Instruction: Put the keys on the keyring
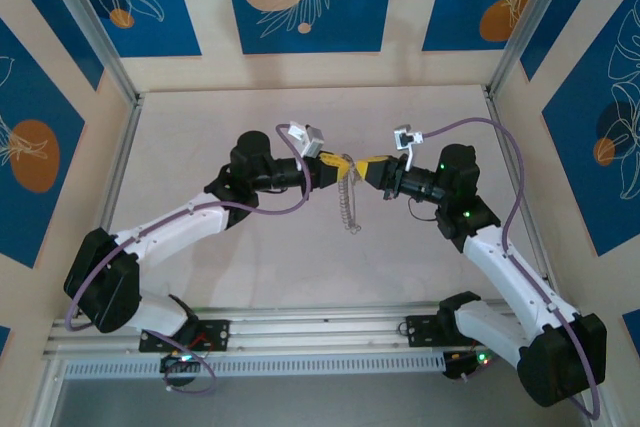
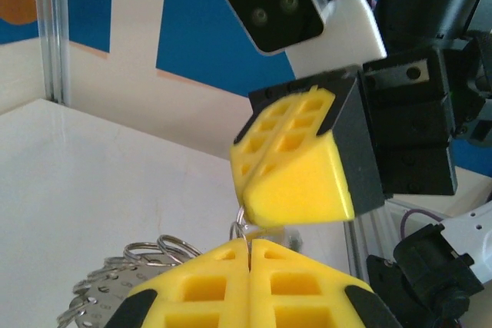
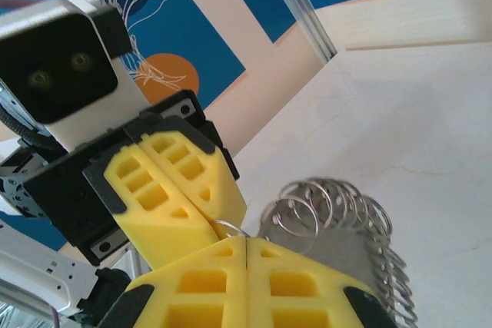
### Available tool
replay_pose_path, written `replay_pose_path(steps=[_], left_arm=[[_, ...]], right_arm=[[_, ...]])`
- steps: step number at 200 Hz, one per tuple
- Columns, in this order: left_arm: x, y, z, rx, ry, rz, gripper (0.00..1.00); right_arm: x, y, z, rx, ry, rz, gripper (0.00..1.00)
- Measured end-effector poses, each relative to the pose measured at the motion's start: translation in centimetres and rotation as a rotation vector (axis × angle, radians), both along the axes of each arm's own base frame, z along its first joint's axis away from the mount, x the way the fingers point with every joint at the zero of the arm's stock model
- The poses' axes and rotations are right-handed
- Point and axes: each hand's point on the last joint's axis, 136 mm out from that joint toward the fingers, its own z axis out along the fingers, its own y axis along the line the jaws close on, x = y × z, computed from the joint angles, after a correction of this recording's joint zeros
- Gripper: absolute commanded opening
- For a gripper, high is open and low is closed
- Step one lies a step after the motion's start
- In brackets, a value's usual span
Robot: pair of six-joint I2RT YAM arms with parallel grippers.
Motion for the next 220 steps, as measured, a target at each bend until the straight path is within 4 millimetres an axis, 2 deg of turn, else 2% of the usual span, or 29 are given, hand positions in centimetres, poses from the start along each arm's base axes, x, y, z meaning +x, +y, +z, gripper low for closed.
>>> replay_pose_path(steps=[145, 158, 184, 192, 208, 220], left_arm=[[0.2, 0.1, 0.4, -0.031, -0.028, 0.02, 0.0], [0.2, 0.1, 0.5, -0.037, -0.027, 0.021, 0.0], [0.3, 0.2, 0.5, -0.056, -0.025, 0.032, 0.0], [0.4, 0.2, 0.6, -0.064, -0.024, 0.039, 0.0], [0.4, 0.3, 0.9, -0.082, -0.025, 0.046, 0.0], [0.5, 0.3, 1.0, -0.094, -0.025, 0.052, 0.0]], right_arm=[[-0.7, 0.2, -0.4, 0.061, 0.058, 0.086, 0.0], [-0.7, 0.2, -0.4, 0.068, 0.063, 0.088, 0.11], [-0.6, -0.1, -0.7, 0.078, 0.079, 0.083, 0.15], [-0.6, -0.3, -0.9, 0.081, 0.086, 0.076, 0.14], [-0.6, -0.6, -0.8, 0.085, 0.088, 0.064, 0.05], [-0.7, -0.8, -0.7, 0.093, 0.091, 0.058, 0.03]])
